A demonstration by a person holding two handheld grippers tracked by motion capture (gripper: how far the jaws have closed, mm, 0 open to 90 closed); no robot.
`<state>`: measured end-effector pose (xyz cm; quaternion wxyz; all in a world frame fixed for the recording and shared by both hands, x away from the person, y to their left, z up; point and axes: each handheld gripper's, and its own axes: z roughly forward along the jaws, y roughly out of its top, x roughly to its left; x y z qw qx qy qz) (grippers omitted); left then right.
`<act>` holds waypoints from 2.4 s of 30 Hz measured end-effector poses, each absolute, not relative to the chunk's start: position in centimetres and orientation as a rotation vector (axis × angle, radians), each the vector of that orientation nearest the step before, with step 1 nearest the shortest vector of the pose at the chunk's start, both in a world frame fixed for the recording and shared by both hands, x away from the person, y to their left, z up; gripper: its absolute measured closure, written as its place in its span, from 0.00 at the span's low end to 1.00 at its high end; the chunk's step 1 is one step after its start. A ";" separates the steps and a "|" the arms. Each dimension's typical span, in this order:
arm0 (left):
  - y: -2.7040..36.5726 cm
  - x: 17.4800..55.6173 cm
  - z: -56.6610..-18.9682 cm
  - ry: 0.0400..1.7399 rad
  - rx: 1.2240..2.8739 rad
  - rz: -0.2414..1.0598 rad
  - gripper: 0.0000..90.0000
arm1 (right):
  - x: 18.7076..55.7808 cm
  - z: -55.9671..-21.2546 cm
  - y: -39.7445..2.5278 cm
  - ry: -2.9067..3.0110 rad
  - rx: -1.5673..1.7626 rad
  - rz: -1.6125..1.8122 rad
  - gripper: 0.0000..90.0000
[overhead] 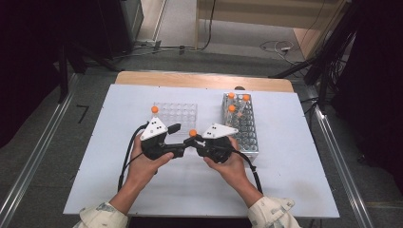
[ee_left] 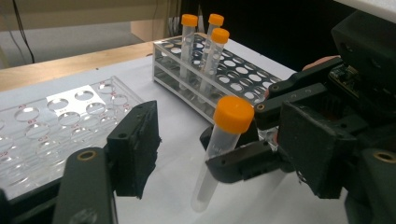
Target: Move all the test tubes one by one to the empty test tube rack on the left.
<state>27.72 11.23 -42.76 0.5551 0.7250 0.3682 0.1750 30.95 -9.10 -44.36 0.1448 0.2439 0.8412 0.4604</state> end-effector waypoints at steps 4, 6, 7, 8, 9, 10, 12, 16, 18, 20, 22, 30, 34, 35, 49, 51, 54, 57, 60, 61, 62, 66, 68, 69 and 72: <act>10.8 27.6 -42.8 0.850 1.721 0.422 0.41 | 30.6 -44.6 -8.6 2.440 0.688 1.325 0.79; 10.7 27.6 -42.9 0.846 1.728 0.428 0.46 | 30.6 -44.6 -8.5 2.444 0.683 1.323 0.79; 10.7 27.6 -42.9 0.845 1.734 0.428 0.49 | 30.6 -44.6 -8.4 2.443 0.678 1.324 0.79; 10.7 27.6 -43.0 0.845 1.740 0.432 0.52 | 30.5 -44.6 -8.4 2.443 0.678 1.327 0.79; 10.7 27.6 -43.0 0.844 1.743 0.430 0.55 | 30.5 -44.6 -8.4 2.445 0.680 1.330 0.79; 10.7 27.6 -43.1 0.843 1.744 0.428 0.58 | 30.4 -44.5 -8.4 2.445 0.679 1.330 0.79; 10.7 27.6 -43.2 0.838 1.749 0.420 0.61 | 30.4 -44.5 -8.4 2.445 0.669 1.330 0.79; 10.7 27.6 -43.3 0.828 1.765 0.419 0.67 | 30.4 -44.5 -8.3 2.448 0.665 1.333 0.79; 10.7 27.6 -43.3 0.824 1.762 0.421 0.74 | 30.3 -44.6 -8.3 2.449 0.664 1.331 0.79; 10.7 27.6 -43.3 0.819 1.763 0.419 0.77 | 30.3 -44.6 -8.3 2.451 0.664 1.328 0.79; 10.6 27.6 -43.3 0.816 1.764 0.426 0.78 | 30.4 -44.6 -8.3 2.451 0.664 1.327 0.79; 10.8 27.7 -43.2 0.819 1.756 0.424 0.79 | 30.3 -44.4 -8.3 2.453 0.681 1.339 0.60; 11.2 27.8 -43.0 0.840 1.740 0.433 0.79 | 30.4 -44.4 -8.2 2.433 0.709 1.332 0.41; 11.3 27.9 -42.9 0.844 1.737 0.433 0.79 | 30.4 -44.3 -8.3 2.427 0.715 1.326 0.37; 14.9 29.9 -40.4 0.947 1.621 0.490 0.79 | 30.7 -43.6 -9.5 2.398 0.757 1.338 0.29; 15.2 30.3 -39.9 0.955 1.629 0.506 0.79 | 30.7 -43.6 -9.6 2.393 0.763 1.339 0.29; 15.6 30.9 -39.5 0.975 1.629 0.528 0.79 | 30.7 -43.6 -9.7 2.391 0.765 1.337 0.29; 16.1 31.4 -39.3 0.992 1.614 0.543 0.79 | 30.7 -43.5 -9.8 2.385 0.766 1.345 0.29; 16.4 31.9 -39.2 1.008 1.602 0.556 0.79 | 30.7 -43.5 -9.9 2.384 0.770 1.346 0.29; 16.5 32.1 -39.2 1.014 1.601 0.562 0.79 | 30.7 -43.5 -9.9 2.383 0.769 1.344 0.29; 16.5 32.3 -39.2 1.021 1.604 0.569 0.79 | 30.7 -43.4 -10.0 2.383 0.767 1.346 0.29; 16.9 33.0 -39.0 1.041 1.586 0.585 0.79 | 30.7 -43.4 -10.0 2.376 0.776 1.355 0.27; 17.1 33.2 -38.9 1.049 1.576 0.590 0.79 | 30.7 -43.3 -10.1 2.373 0.778 1.350 0.25; 17.2 33.3 -38.9 1.053 1.572 0.591 0.79 | 30.8 -43.3 -10.1 2.372 0.776 1.348 0.24; 17.4 33.6 -38.8 1.059 1.572 0.600 0.79 | 30.8 -43.4 -10.2 2.365 0.780 1.343 0.22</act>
